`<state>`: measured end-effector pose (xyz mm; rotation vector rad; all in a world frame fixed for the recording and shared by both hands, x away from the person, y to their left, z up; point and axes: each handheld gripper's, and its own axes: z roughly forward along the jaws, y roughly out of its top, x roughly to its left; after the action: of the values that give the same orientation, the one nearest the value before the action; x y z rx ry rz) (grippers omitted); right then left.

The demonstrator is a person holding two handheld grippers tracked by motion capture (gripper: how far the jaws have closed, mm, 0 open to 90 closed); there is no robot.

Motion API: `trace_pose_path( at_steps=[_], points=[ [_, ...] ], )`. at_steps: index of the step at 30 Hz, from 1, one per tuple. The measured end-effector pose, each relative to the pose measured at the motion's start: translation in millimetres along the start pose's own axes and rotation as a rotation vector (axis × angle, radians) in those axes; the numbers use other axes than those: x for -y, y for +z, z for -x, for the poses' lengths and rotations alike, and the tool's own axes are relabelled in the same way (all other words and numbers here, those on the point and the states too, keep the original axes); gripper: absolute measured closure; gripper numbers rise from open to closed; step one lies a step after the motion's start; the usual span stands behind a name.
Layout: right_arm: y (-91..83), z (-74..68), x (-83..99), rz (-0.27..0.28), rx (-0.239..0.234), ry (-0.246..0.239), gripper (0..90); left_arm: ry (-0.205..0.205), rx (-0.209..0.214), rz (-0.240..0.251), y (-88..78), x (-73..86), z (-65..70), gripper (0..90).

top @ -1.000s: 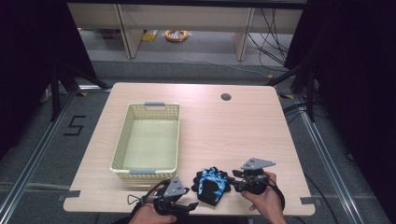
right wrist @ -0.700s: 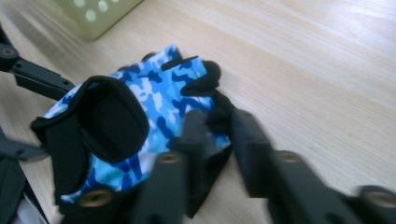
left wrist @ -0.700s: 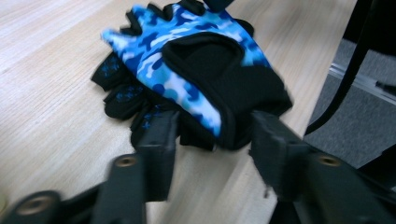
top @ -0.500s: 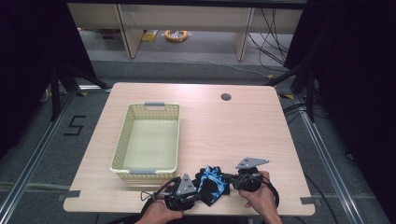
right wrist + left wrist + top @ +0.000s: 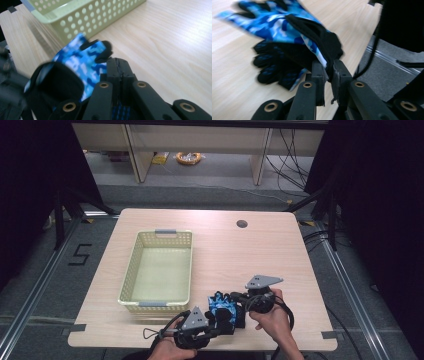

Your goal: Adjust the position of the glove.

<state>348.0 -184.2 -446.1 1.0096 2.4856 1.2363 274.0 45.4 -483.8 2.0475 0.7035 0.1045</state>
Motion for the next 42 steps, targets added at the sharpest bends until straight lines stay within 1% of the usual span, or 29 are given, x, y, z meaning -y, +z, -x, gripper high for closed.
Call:
trace_pose_path(
  at_steps=[1,2,3,4,5,6,7,8,10,11,13,15,17,20,21,22,23,26,27,29,31,33,36,37,38,39,40,41,42],
  points=[
    [3.3,-0.6,-3.0,0.006,0.000,-0.003,89.7,-0.022,0.010,0.010,5.7,-0.6,4.7,81.1],
    [3.3,-0.6,-3.0,0.006,0.000,-0.003,89.7,-0.022,0.010,0.010,5.7,-0.6,4.7,81.2],
    [7.5,0.8,-9.9,-0.007,-0.003,-0.031,89.7,-0.004,0.010,-0.013,8.5,-1.4,5.2,81.3],
    [7.5,0.8,-9.9,-0.007,-0.003,-0.031,89.7,-0.012,0.009,-0.006,10.9,-1.9,7.5,81.3],
    [9.3,0.5,-11.9,-0.008,-0.009,-0.035,89.7,0.000,0.016,0.001,14.4,-3.5,9.8,81.4],
    [13.9,-0.7,-17.0,-0.017,-0.011,-0.039,89.7,-0.036,0.043,0.015,20.1,-5.1,14.8,81.6],
    [15.5,-0.7,-18.4,-0.018,-0.017,-0.046,89.7,-0.011,0.015,0.003,21.2,-7.1,15.1,81.8],
    [17.6,-1.0,-20.1,-0.023,-0.025,-0.049,89.8,-0.005,0.022,0.001,24.0,-8.8,15.9,81.8],
    [20.9,-1.0,-22.6,-0.035,-0.038,-0.057,89.7,-0.024,0.018,0.011,31.1,-11.8,18.7,81.8],
    [22.9,-0.2,-23.8,-0.037,-0.046,-0.068,89.7,-0.005,0.022,0.002,33.0,-13.2,16.7,81.9],
    [24.8,0.6,-24.2,-0.039,-0.043,-0.053,89.7,-0.015,0.026,0.014,37.0,-14.2,16.9,81.9],
    [25.2,2.4,-24.7,-0.052,-0.047,-0.055,89.7,-0.020,0.006,-0.002,43.1,-15.6,15.2,81.9],
    [28.4,6.4,-24.6,-0.055,-0.045,-0.040,89.7,-0.022,0.014,0.014,50.7,-17.6,15.4,81.9],
    [30.3,9.8,-25.2,-0.060,-0.059,-0.049,89.7,-0.031,0.012,0.013,54.1,-19.1,15.7,81.9],
    [31.4,10.4,-25.6,-0.067,-0.060,-0.038,89.7,-0.029,-0.001,0.005,56.8,-19.2,15.2,81.9],
    [31.7,9.8,-25.7,-0.072,-0.067,-0.025,89.7,-0.041,0.006,0.015,59.0,-19.0,15.4,81.8],
    [34.0,12.1,-25.9,-0.069,-0.077,-0.057,89.7,-0.047,0.005,0.008,59.4,-18.6,15.1,81.6],
    [39.4,13.2,-24.3,-0.078,-0.094,-0.050,89.7,-0.054,0.007,0.007,62.5,-16.8,14.3,80.4],
    [42.0,14.5,-23.7,-0.082,-0.092,-0.064,89.7,-0.057,0.015,-0.012,64.5,-14.7,13.5,79.4],
    [47.4,15.6,-21.6,-0.088,-0.106,-0.066,89.6,-0.060,0.010,-0.008,69.0,-12.2,13.0,77.1],
    [50.1,15.2,-20.6,-0.119,-0.097,-0.063,89.5,-0.041,0.016,-0.039,69.1,-11.3,10.8,72.3],
    [52.1,15.4,-20.9,-0.113,-0.101,-0.075,89.3,-0.027,0.018,-0.031,69.2,-10.9,12.3,68.7],
    [52.5,14.9,-20.8,-0.113,-0.094,-0.076,88.3,-0.028,0.019,-0.022,68.3,-11.3,14.2,62.6],
    [53.3,14.8,-20.2,-0.116,-0.096,-0.080,84.9,-0.012,0.031,-0.035,65.8,-12.0,14.0,60.4],
    [54.1,15.5,-19.8,-0.112,-0.094,-0.093,83.9,-0.019,0.035,-0.020,65.2,-11.5,15.8,58.5],
    [53.3,15.3,-18.9,-0.113,-0.086,-0.076,81.9,-0.022,0.043,-0.020,63.2,-11.4,17.1,55.3],
    [53.2,15.2,-18.1,-0.118,-0.077,-0.068,79.5,-0.017,0.040,-0.019,60.1,-11.0,17.2,52.3],
    [54.2,15.7,-16.7,-0.100,-0.059,-0.075,77.8,-0.007,0.037,-0.022,56.3,-10.8,17.2,49.3],
    [53.5,15.2,-15.8,-0.104,-0.053,-0.061,75.6,-0.005,0.046,-0.011,52.9,-10.4,18.6,46.7]
  ],
)
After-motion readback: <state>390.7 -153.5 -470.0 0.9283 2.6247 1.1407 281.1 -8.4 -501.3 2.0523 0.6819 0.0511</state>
